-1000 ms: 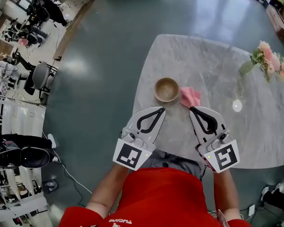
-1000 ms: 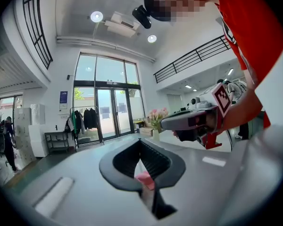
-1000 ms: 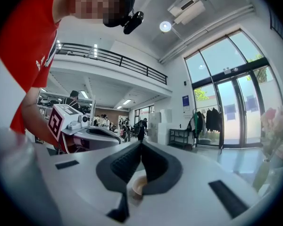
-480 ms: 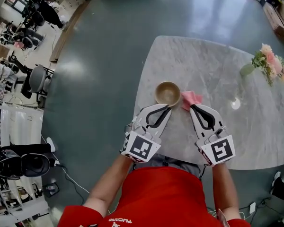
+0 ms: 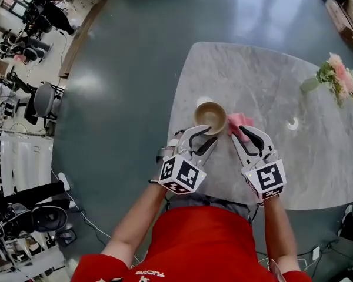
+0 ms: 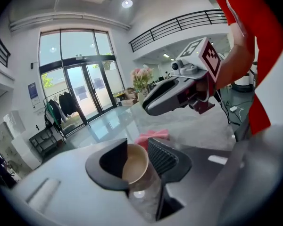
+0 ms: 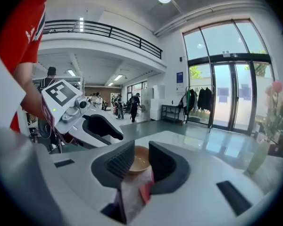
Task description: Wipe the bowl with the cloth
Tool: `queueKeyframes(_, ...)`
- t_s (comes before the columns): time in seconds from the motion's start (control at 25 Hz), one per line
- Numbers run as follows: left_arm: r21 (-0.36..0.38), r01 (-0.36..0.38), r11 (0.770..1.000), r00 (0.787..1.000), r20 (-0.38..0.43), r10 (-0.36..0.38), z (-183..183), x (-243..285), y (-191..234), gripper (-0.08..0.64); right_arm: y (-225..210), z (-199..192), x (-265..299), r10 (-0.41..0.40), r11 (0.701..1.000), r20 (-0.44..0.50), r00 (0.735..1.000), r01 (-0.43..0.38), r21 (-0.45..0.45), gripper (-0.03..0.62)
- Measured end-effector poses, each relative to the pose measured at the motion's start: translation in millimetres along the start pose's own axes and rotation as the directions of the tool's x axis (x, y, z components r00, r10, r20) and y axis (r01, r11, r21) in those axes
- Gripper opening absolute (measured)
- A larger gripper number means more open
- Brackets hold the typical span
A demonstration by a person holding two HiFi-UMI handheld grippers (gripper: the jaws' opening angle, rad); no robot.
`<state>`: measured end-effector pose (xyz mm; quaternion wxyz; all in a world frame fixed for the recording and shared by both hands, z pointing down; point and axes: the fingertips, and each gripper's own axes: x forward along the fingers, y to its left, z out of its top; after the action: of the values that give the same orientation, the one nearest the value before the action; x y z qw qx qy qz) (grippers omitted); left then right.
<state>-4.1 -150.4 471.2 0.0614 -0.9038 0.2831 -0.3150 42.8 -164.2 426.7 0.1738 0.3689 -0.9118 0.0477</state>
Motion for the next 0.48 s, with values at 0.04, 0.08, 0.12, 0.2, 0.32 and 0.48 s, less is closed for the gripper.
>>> queueKeyframes(0.04,0.015,0.015,1.000,1.000,-0.021,-0.015,-4,4,-2,0.120,-1,-3,2,-0.004,1.000,-0.011,1.000,0.004,-0.001,0.080)
queueKeyframes(0.08,0.032,0.030,0.999,0.999,-0.042,-0.029,-9,9,-4,0.128,-2,-6,3,-0.009,1.000,-0.021,1.000,0.009,-0.003,0.080)
queueKeyframes(0.12,0.048,0.045,0.998,0.997,-0.064,-0.041,-13,13,-6,0.137,-3,-9,4,-0.013,1.000,-0.030,0.999,0.013,-0.005,0.080)
queueKeyframes(0.2,0.074,0.068,0.995,0.992,-0.108,-0.060,-20,20,-8,0.155,-5,-14,5,-0.022,1.000,-0.047,0.999,0.022,-0.009,0.088)
queueKeyframes(0.32,0.084,0.087,0.993,0.982,-0.174,-0.071,-29,27,-9,0.169,-7,-23,9,-0.032,0.999,-0.082,0.996,0.030,-0.020,0.104)
queueKeyframes(0.48,0.105,0.120,0.987,0.962,-0.257,-0.090,-44,38,-10,0.172,-9,-41,18,-0.029,0.999,-0.156,0.987,0.022,-0.048,0.127)
